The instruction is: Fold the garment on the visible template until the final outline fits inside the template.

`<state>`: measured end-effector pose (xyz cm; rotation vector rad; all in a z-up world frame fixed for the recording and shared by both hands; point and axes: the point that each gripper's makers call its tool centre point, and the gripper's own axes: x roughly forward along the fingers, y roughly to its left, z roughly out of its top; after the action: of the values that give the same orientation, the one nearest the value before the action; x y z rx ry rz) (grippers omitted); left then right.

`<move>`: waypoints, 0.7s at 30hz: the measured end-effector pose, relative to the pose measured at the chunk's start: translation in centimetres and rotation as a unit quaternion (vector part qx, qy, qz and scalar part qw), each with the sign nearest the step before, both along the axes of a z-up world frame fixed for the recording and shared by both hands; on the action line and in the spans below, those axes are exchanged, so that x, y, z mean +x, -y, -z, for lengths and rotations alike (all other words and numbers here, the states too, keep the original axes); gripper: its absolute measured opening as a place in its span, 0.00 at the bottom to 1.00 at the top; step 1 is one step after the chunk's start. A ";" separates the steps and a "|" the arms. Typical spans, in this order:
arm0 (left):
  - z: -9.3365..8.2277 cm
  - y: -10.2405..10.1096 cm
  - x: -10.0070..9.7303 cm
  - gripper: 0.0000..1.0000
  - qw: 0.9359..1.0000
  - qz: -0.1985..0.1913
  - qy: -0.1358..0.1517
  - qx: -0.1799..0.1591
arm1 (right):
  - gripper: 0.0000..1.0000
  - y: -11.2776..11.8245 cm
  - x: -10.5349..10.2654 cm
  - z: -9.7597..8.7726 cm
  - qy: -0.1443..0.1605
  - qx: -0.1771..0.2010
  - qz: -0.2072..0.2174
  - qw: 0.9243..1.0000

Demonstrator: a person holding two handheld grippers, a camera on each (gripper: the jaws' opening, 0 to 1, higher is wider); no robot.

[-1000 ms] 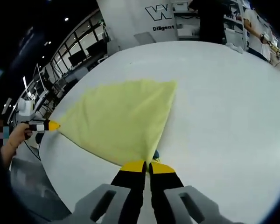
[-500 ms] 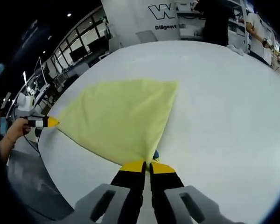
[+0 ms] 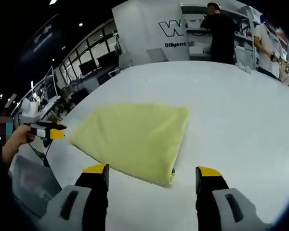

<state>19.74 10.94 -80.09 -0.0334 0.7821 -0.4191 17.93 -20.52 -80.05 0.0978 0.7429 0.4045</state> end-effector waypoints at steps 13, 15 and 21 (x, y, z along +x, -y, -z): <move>-2.9 0.8 -3.6 0.99 1.000 0.007 0.009 0.003 | 0.99 -1.3 -3.0 -2.8 0.008 0.004 -0.005 1.000; -3.3 0.9 -4.1 0.99 1.000 0.006 0.010 -0.001 | 0.99 -1.2 -3.6 -3.2 0.010 0.002 -0.006 1.000; -3.9 0.9 -4.8 0.99 1.000 0.010 0.014 0.005 | 0.99 -0.9 -4.4 -3.8 0.018 -0.008 -0.008 1.000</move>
<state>14.93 10.06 -76.17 -0.0096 0.7580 -0.4332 13.53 -19.64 -76.25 0.0701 0.7123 0.4142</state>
